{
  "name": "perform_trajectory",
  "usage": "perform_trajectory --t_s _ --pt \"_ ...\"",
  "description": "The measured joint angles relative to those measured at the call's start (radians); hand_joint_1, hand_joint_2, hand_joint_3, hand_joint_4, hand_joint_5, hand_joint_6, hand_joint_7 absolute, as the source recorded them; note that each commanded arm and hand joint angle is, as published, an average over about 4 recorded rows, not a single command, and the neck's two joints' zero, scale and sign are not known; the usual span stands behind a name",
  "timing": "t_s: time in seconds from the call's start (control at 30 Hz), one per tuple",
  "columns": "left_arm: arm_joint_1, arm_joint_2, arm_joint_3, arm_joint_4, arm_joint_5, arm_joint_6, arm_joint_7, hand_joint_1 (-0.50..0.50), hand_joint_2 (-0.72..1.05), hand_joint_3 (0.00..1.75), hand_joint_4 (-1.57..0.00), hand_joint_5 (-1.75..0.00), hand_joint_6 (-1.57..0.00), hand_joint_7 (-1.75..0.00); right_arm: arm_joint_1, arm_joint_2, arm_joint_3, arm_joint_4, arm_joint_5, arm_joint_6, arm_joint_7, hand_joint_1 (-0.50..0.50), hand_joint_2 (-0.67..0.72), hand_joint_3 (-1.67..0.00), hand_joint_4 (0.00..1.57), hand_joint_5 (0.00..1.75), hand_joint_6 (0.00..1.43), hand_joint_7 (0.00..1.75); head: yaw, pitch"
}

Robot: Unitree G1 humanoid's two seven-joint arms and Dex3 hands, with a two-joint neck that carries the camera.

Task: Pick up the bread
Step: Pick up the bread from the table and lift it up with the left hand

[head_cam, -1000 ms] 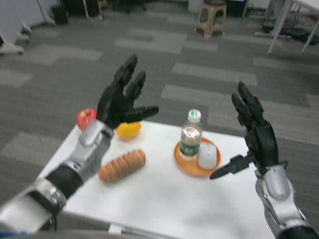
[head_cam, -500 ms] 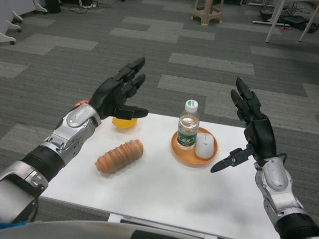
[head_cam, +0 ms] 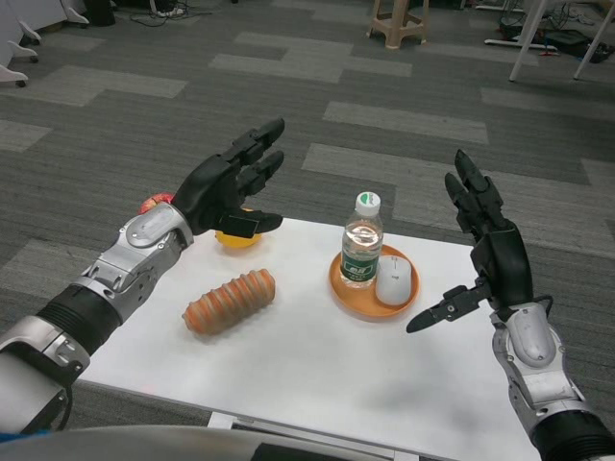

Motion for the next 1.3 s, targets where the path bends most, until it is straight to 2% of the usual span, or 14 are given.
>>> perform_trajectory --t_s 0.17,0.23,0.27,0.33,0.37,0.4,0.47,0.5,0.63,0.77,0.87,1.0,1.17,1.3 --pt "0.001 0.000 0.005 -0.001 0.005 0.007 0.000 0.50 1.05 0.37 0.00 0.00 0.00 0.00 0.000 -0.003 0.000 0.001 0.000 0.000 0.000 -0.12 0.15 0.00 0.00 0.00 0.00 0.00 0.009 -0.002" --pt "0.003 0.000 0.006 -0.001 -0.011 0.010 0.003 0.50 1.05 0.26 0.00 0.00 0.00 0.00 0.000 -0.006 0.000 0.001 0.000 0.000 0.000 -0.12 0.15 0.00 0.00 0.00 0.00 0.03 0.011 -0.002" --pt "0.004 0.000 0.006 -0.001 -0.026 0.010 0.007 0.50 0.87 0.20 0.00 0.00 0.00 0.00 0.000 -0.007 0.000 0.001 0.000 0.000 0.000 -0.11 0.15 0.00 0.00 0.00 0.00 0.03 0.012 -0.002" --pt "0.008 -0.002 0.005 -0.001 -0.066 0.011 0.017 0.50 0.34 0.11 0.00 0.00 0.00 0.00 0.000 -0.008 0.000 0.002 0.000 0.000 0.000 -0.11 0.15 0.00 0.00 0.00 0.00 0.02 0.014 -0.001" --pt "0.009 -0.003 0.003 -0.001 -0.083 0.010 0.021 0.50 -0.04 0.09 0.00 0.00 0.00 0.00 0.000 -0.008 0.000 0.002 0.000 0.000 0.000 -0.11 0.15 0.00 0.00 0.00 0.00 0.00 0.016 -0.001" --pt "0.011 -0.005 0.000 -0.001 -0.097 0.010 0.024 0.50 -0.26 0.09 0.00 0.00 0.00 0.00 0.000 -0.008 0.000 0.002 0.000 0.000 0.000 -0.12 0.15 0.00 0.00 0.00 0.00 0.00 0.017 -0.001" --pt "0.013 -0.006 -0.005 -0.001 -0.110 0.010 0.028 0.50 -0.55 0.09 0.00 0.00 0.00 0.00 0.000 -0.008 0.000 0.003 0.000 0.000 0.000 -0.11 0.15 0.00 0.00 0.00 0.00 0.00 0.019 -0.002" --pt "0.013 -0.007 -0.007 0.000 -0.112 0.010 0.029 0.50 -0.59 0.07 0.00 0.00 0.00 0.00 0.000 -0.008 0.000 0.004 0.000 0.000 0.000 -0.10 0.15 0.00 0.00 0.00 0.00 0.00 0.019 -0.002" --pt "0.014 -0.007 -0.009 0.000 -0.112 0.010 0.038 0.50 -0.64 0.07 0.00 0.00 0.00 0.00 0.000 -0.008 0.000 0.007 0.000 0.000 0.000 -0.09 0.15 0.00 0.00 0.00 0.00 0.00 0.020 -0.005" --pt "0.020 -0.004 -0.009 -0.001 -0.091 0.011 0.043 0.50 -0.55 0.09 0.00 0.00 0.00 0.00 0.000 -0.008 0.000 0.008 0.000 0.000 0.000 -0.09 0.15 0.00 0.00 0.00 0.00 0.00 0.015 -0.006" --pt "0.032 0.016 -0.010 -0.028 -0.044 0.040 0.045 0.50 -0.55 0.09 0.00 0.00 0.00 0.00 0.000 -0.008 0.000 0.011 0.000 0.000 0.000 -0.12 0.15 0.00 0.00 0.00 0.00 0.00 0.013 -0.007" --pt "0.052 0.100 -0.012 -0.160 0.068 0.184 0.046 0.50 -0.55 0.09 0.00 0.00 0.00 0.00 -0.001 -0.009 0.000 0.022 0.000 0.000 0.000 -0.10 0.15 0.00 0.00 0.00 0.00 0.00 0.015 -0.013" --pt "0.057 0.252 -0.087 -0.315 0.186 0.410 0.041 0.50 -0.55 0.09 0.00 0.00 0.00 0.00 -0.001 -0.012 0.000 0.031 0.000 0.000 0.001 -0.10 0.15 0.00 0.00 0.00 0.00 0.00 0.014 -0.020" --pt "0.058 0.301 -0.132 -0.395 0.300 0.541 0.018 0.50 -0.46 0.09 0.00 0.00 0.00 0.00 -0.003 -0.014 0.005 0.043 0.000 0.000 0.001 -0.10 0.15 0.00 0.00 0.00 0.00 0.00 0.017 -0.026"
